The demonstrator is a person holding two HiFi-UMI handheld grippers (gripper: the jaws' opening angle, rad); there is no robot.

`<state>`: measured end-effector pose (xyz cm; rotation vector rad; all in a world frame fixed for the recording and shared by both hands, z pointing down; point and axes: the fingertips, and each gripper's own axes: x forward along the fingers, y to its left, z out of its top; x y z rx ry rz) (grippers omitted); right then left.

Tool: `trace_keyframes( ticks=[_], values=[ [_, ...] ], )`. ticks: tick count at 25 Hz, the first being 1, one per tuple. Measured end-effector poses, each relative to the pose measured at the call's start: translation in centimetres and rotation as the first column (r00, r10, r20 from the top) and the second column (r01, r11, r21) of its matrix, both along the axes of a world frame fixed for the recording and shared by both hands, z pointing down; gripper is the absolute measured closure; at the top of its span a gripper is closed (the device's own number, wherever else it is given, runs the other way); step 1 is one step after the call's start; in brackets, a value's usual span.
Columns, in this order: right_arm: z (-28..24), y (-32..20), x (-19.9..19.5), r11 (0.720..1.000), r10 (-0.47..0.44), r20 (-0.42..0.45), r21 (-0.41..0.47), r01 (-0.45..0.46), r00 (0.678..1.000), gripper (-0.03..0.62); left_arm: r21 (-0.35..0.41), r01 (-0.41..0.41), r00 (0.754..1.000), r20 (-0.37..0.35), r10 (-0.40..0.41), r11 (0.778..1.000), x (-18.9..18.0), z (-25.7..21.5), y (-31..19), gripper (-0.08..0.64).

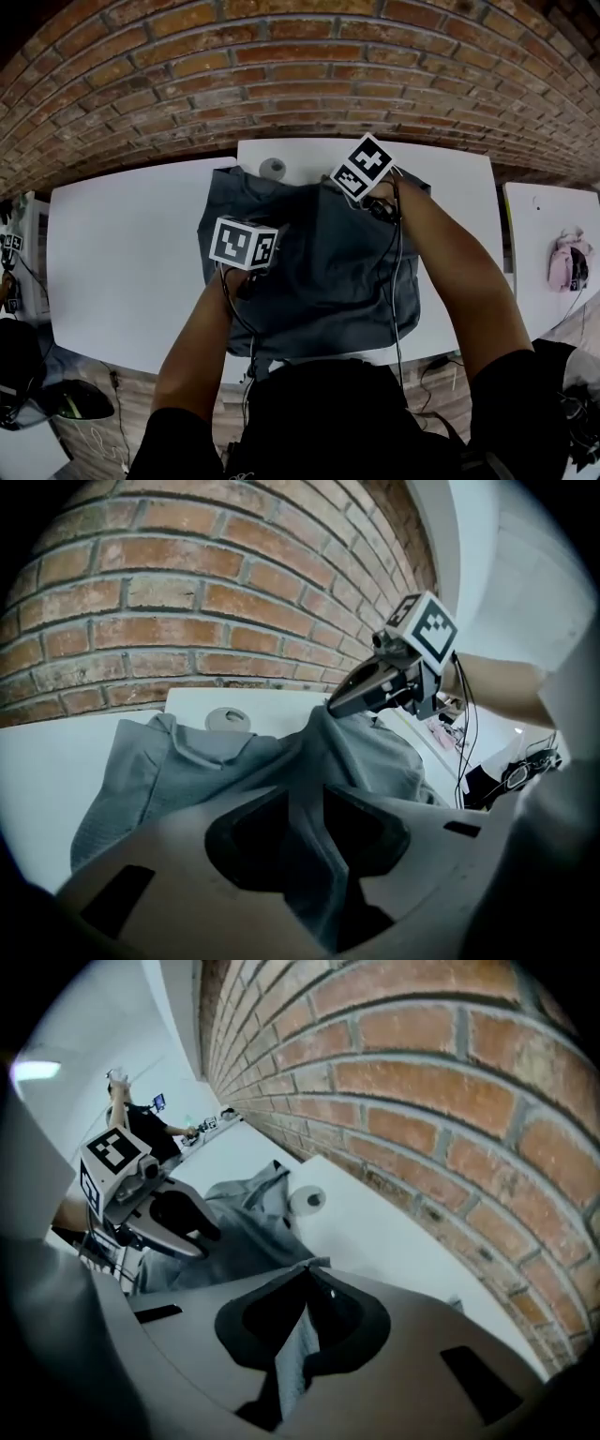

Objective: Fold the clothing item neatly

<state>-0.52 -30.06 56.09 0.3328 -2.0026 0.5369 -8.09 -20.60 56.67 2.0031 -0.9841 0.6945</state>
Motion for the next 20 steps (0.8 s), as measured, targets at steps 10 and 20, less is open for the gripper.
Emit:
trace_keyframes(
  ticks=[10,20],
  values=[
    [-3.2,-4.9,0.7,0.947,0.157,0.181,0.251,-0.200,0.971,0.482,0.024,0.176,0.983,0.055,-0.177,0.984,-6.6,0.3,-1.4,0.443],
    [-1.9,16.9,13.3,0.913,0.405,0.247,-0.063,-0.403,0.880,0.482,0.017,0.196,0.981,0.011,-0.196,0.981,-9.0,-0.1,2.1,0.443]
  ],
)
